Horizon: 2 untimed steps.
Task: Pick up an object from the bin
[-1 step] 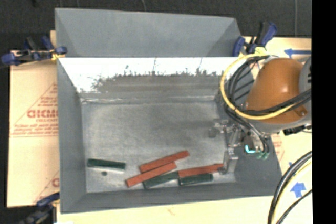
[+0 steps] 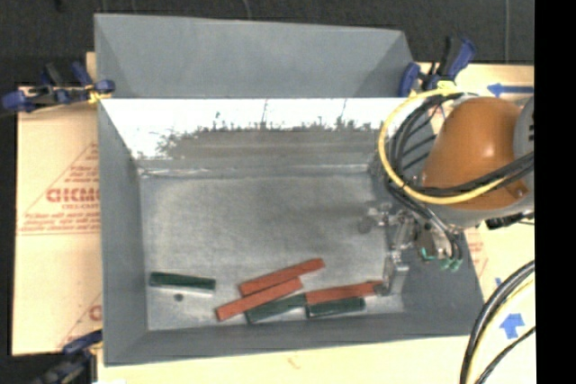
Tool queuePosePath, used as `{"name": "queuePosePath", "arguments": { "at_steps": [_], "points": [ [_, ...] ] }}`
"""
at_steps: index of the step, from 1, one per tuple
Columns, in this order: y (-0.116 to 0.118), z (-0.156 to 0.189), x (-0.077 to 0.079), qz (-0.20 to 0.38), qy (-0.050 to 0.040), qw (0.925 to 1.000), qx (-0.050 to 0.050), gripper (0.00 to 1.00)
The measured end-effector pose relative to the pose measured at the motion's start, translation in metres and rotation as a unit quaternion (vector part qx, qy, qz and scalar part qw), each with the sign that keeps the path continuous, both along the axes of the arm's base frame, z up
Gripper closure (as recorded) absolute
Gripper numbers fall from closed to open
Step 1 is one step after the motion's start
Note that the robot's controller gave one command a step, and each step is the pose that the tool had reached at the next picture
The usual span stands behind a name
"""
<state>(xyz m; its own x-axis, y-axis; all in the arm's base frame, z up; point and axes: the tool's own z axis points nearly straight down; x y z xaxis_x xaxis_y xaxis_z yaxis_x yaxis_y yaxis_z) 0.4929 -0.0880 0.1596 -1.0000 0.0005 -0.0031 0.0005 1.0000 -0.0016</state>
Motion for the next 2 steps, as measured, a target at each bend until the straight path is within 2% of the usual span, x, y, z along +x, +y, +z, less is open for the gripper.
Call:
{"name": "queuePosePath", "arguments": {
  "at_steps": [1, 2],
  "points": [
    [0.032, -0.044, 0.012, 0.001, -0.0042, 1.0000, 0.000, 0.00],
    [0.042, -0.078, 0.006, 0.093, 0.0018, 0.9957, 0.002, 0.00]
  ]
}}
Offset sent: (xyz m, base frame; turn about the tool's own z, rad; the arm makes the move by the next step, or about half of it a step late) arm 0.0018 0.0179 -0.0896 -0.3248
